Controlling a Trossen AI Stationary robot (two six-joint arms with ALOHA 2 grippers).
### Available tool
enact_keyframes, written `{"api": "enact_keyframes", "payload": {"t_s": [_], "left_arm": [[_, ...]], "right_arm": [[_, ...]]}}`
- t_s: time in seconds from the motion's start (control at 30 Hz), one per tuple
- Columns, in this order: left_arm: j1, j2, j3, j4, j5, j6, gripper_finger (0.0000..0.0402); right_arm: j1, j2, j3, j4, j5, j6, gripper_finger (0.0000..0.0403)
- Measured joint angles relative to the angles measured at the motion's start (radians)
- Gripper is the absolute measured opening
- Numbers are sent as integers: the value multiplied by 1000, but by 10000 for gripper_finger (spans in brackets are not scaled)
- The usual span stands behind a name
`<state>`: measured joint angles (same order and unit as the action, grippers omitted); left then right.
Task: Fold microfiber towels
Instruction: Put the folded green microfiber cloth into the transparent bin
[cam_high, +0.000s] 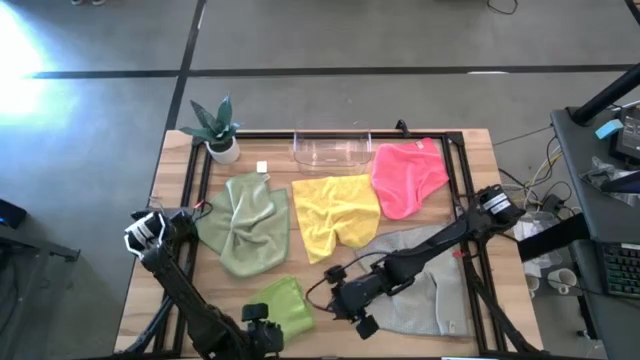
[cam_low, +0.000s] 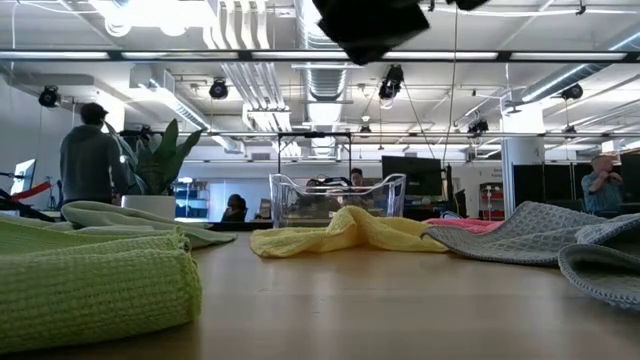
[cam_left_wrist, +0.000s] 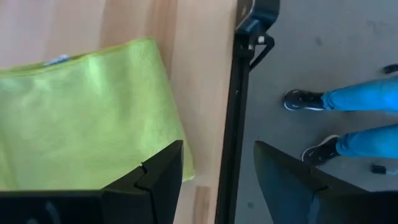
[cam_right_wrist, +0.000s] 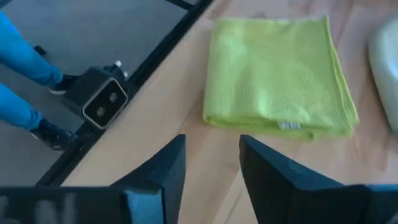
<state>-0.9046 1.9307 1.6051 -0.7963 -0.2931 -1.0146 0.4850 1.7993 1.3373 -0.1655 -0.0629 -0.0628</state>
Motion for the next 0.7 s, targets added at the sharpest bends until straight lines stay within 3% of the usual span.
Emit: {"api": "enact_keyframes", "payload": {"t_s": [0.5, 0.7], "left_arm": [[-15, 135, 2, 2, 13, -53, 180], [-15, 161, 2, -10, 4, -54, 180]], "right_arm": [[2, 203, 172, -18, -26, -70, 137], [2, 259, 232, -18, -46, -71, 152]]}}
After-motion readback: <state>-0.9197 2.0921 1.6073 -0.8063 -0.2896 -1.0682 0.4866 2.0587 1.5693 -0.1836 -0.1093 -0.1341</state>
